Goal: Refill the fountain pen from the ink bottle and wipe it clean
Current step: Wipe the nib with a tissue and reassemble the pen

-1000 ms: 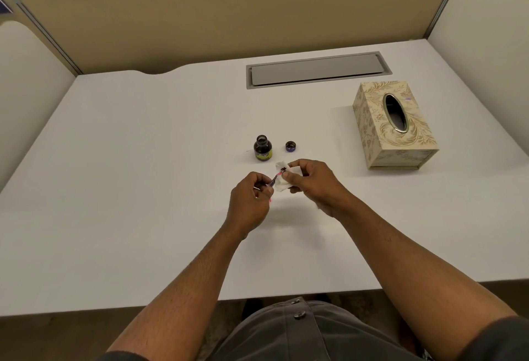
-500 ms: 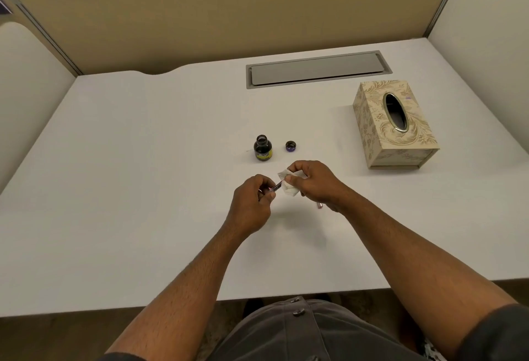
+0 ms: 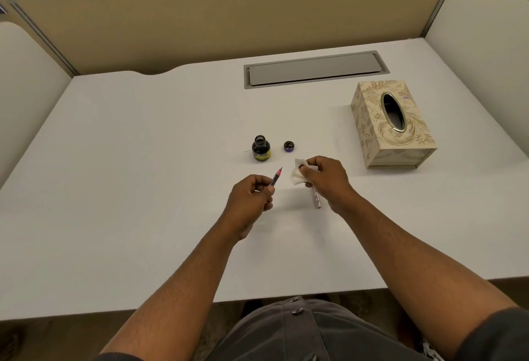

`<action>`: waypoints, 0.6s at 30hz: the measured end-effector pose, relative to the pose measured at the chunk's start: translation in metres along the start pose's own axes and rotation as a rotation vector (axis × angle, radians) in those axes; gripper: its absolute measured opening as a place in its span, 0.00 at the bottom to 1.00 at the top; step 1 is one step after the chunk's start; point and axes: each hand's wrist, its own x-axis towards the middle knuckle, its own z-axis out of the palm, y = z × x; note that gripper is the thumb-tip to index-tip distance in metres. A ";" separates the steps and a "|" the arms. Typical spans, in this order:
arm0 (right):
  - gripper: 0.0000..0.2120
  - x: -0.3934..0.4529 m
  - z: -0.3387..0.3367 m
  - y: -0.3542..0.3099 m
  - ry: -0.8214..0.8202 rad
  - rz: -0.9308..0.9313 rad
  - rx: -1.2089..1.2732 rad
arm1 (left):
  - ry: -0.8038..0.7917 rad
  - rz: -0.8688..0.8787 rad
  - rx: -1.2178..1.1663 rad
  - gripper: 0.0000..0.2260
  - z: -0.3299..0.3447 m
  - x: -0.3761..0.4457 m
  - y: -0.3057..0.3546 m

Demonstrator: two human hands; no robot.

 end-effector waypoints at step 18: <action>0.10 -0.007 0.006 -0.025 -0.193 0.231 0.652 | 0.236 0.326 0.470 0.06 -0.006 0.003 -0.008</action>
